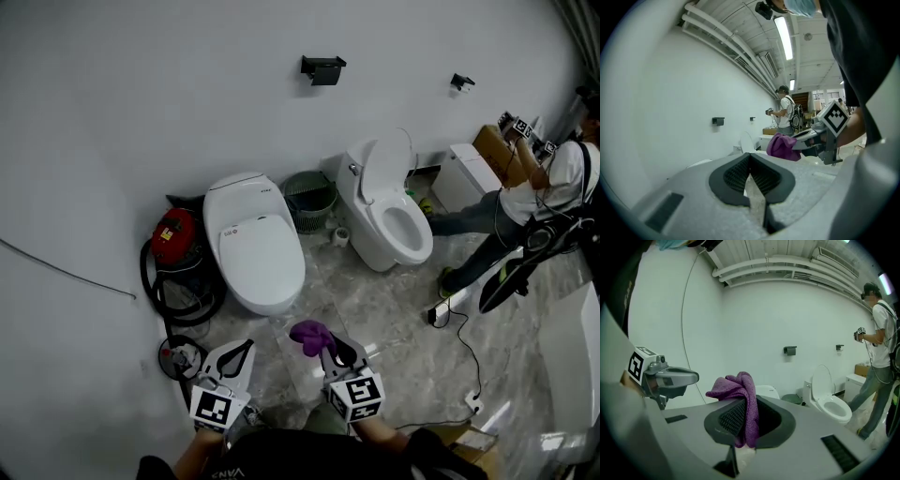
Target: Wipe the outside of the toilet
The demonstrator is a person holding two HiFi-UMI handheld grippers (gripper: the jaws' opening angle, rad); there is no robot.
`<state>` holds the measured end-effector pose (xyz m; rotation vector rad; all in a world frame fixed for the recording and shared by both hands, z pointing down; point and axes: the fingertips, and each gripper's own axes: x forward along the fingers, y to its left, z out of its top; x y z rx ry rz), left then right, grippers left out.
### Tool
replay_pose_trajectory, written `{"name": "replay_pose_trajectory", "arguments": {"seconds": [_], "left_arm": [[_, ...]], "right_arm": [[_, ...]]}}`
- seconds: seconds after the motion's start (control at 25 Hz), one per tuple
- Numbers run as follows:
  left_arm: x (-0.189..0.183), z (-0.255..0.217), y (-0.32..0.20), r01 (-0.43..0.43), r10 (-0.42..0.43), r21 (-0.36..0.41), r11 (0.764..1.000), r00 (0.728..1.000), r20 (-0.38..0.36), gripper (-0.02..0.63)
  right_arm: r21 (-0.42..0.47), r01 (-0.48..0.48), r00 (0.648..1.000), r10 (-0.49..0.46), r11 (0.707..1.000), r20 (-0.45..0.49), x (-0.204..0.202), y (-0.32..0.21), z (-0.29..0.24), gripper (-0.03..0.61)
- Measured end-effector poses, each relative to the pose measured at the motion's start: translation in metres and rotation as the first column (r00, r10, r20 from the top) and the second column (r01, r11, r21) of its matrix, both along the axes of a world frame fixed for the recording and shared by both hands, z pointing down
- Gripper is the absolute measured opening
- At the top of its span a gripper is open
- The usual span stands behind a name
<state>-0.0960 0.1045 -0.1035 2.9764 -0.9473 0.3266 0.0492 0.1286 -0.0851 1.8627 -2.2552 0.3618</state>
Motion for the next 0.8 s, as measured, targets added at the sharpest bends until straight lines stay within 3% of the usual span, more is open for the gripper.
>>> {"name": "replay_pose_trajectory", "arguments": {"seconds": [0.28, 0.44, 0.8], "left_arm": [[-0.013, -0.019, 0.011, 0.017, -0.017, 0.022, 1.000, 1.000, 0.000, 0.002], [-0.015, -0.032, 0.015, 0.010, -0.010, 0.093, 0.996, 1.000, -0.004, 0.002], [0.007, -0.063, 0.006, 0.031, -0.027, 0.134, 0.990, 0.999, -0.029, 0.002]], "right_arm": [[0.008, -0.014, 1.000, 0.014, 1.000, -0.013, 0.008, 0.021, -0.022, 0.041], [0.045, -0.014, 0.999, 0.016, 0.999, -0.031, 0.015, 0.029, -0.041, 0.041], [0.100, 0.011, 0.999, -0.007, 0.995, -0.042, 0.039, 0.020, -0.074, 0.040]]}}
